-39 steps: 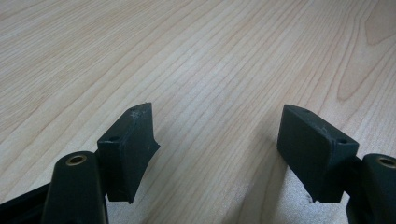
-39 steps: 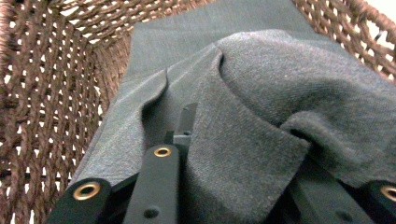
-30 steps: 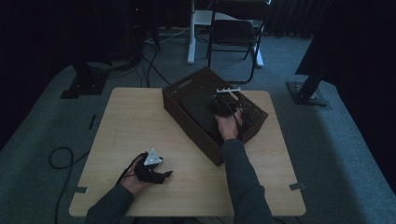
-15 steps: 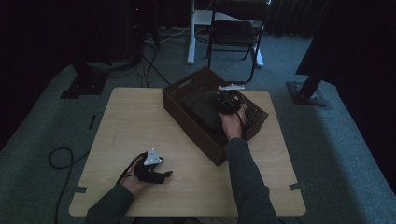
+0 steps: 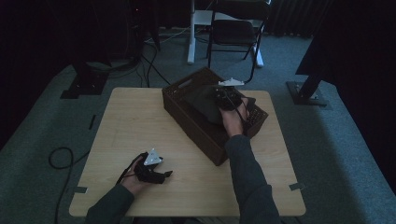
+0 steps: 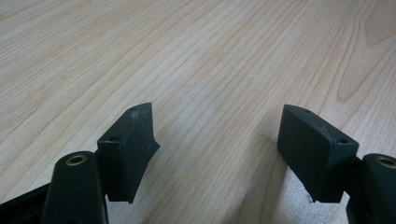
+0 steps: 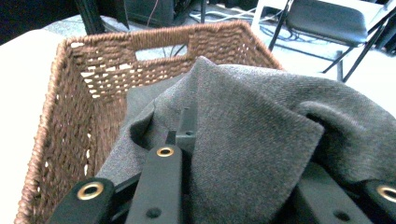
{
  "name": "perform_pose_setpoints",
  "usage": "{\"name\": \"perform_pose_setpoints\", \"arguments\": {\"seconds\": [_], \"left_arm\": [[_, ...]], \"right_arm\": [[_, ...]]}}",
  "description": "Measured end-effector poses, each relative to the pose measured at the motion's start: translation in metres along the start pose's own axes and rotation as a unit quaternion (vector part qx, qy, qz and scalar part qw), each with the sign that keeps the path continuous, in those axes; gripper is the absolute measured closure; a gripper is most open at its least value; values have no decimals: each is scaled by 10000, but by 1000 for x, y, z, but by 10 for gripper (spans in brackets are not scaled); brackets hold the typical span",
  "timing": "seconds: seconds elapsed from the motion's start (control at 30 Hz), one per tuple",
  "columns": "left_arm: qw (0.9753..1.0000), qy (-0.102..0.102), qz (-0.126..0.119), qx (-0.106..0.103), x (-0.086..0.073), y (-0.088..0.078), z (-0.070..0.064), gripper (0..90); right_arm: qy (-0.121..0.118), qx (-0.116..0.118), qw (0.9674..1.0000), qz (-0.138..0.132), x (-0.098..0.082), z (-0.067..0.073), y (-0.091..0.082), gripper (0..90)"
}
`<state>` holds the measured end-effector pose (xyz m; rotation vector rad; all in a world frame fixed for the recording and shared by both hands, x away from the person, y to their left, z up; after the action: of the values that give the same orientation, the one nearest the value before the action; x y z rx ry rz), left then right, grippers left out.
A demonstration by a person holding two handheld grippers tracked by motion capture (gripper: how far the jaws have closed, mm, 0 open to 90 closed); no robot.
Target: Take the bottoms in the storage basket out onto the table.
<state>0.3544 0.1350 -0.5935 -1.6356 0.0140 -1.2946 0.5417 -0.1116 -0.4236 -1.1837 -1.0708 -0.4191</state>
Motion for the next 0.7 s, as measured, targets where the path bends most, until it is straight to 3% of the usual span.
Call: {"name": "perform_pose_setpoints", "arguments": {"seconds": [0.6,0.7], "left_arm": [[10000,-4,-8,5,0,0,0,279],[10000,-4,-8,4,0,0,0,279]], "right_arm": [[-363,-121,9989,-285,34,4,-22,723],[-332,-107,9989,-320,37,4,-24,723]]}}
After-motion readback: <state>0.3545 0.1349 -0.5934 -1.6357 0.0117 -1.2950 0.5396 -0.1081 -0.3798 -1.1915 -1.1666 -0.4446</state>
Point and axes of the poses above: each handheld gripper's, and its own axes: y roughly forward along the jaws, x roughly out of its top, z roughly to its left, the point moved 7 cm from there along y, roughly forward along the jaws, and after that the axes turned 6 degrees about x, right-handed, at the moved point
